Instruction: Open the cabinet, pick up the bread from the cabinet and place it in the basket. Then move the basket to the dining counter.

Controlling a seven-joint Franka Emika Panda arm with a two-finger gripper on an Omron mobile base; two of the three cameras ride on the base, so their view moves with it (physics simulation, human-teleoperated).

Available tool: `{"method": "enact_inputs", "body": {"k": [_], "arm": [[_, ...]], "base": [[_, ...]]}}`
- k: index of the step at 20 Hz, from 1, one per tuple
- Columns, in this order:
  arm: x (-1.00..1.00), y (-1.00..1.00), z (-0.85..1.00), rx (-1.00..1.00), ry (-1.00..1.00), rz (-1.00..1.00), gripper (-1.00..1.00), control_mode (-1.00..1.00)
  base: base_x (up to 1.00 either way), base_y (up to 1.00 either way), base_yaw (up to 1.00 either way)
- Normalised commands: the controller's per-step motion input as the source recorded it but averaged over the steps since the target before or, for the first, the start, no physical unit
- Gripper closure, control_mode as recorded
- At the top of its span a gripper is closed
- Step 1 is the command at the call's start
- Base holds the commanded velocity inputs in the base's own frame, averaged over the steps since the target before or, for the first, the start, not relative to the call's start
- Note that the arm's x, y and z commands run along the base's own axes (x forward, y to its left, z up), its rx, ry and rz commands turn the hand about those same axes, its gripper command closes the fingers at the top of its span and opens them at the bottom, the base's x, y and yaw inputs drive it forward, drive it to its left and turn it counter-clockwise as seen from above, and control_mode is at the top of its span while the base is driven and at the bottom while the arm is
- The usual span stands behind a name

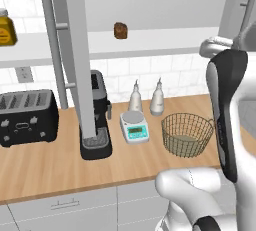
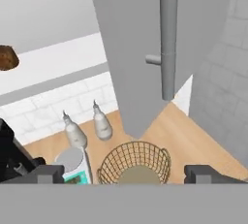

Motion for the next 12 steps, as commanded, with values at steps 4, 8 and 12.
{"method": "enact_inputs", "body": {"k": [4,8,12], "arm": [[0.29,0.50,0.04,0.20,0.00,-0.21,-1.00,-1.00],[0.50,0.03,-0.01,0.19,-0.10,-0.17,-1.00,-1.00],[0.54,0.11,0.00,0.22,-0.13,-0.19,-1.00,-1.00]], "base": [[0.00,0.00,0.00],[0.00,0.00,0.00],[0.00,0.00,0.00]]}}
